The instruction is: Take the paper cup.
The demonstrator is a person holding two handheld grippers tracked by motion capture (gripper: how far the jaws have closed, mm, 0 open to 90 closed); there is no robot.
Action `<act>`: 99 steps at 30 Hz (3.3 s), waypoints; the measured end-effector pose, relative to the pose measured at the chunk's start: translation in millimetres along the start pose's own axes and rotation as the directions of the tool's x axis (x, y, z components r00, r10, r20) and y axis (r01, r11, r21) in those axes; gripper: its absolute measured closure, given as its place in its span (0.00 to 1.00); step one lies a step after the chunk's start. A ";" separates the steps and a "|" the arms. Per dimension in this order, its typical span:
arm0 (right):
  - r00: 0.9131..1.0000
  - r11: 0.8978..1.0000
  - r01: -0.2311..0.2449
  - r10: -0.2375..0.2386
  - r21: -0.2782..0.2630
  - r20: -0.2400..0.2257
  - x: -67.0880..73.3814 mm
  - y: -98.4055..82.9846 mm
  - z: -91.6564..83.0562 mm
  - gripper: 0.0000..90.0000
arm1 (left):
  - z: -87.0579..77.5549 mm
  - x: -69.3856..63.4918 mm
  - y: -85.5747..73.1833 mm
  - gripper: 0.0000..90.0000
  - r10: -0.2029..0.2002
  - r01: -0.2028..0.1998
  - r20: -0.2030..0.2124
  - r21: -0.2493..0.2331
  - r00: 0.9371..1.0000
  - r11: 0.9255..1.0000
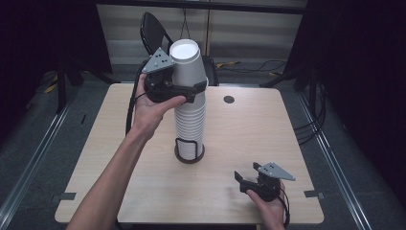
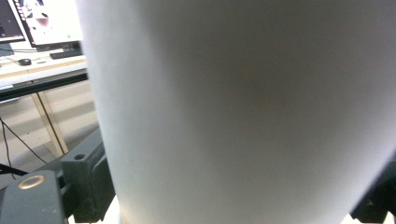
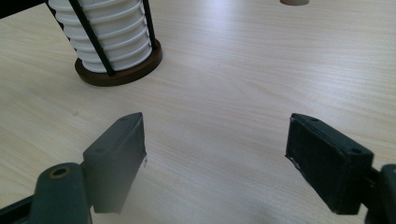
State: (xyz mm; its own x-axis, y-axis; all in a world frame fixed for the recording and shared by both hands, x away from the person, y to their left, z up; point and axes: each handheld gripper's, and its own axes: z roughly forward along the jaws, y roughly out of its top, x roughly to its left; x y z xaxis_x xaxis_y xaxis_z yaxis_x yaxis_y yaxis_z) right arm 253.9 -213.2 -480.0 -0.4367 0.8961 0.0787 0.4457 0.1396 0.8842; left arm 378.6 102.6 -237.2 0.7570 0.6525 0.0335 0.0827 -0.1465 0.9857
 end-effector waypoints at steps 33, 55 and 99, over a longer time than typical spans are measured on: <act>1.000 1.000 0.000 0.000 -0.002 -0.002 -0.6 -0.1 -0.9 0.21 | -17.1 2.4 20.5 0.12 0.004 -0.004 0.001 -0.147 1.000 0.989; 1.000 1.000 -0.004 0.004 0.001 -0.002 0.1 -0.3 0.0 0.21 | -54.4 8.7 28.1 0.13 -0.013 0.012 -0.003 -0.161 1.000 0.987; 1.000 1.000 0.010 -0.010 0.011 -0.020 6.4 -1.7 2.8 0.22 | -105.8 -1.4 -67.5 0.13 -0.083 0.085 0.030 -0.068 0.996 0.994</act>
State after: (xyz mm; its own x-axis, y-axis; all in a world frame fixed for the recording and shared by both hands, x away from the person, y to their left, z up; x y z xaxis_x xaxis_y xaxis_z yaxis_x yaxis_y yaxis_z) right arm 252.4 -206.5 -482.3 -0.4564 0.8863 0.0787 0.4494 0.1533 0.8801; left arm 303.4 190.2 -286.4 0.7666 0.6398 -0.0534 0.1022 -0.0395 0.9940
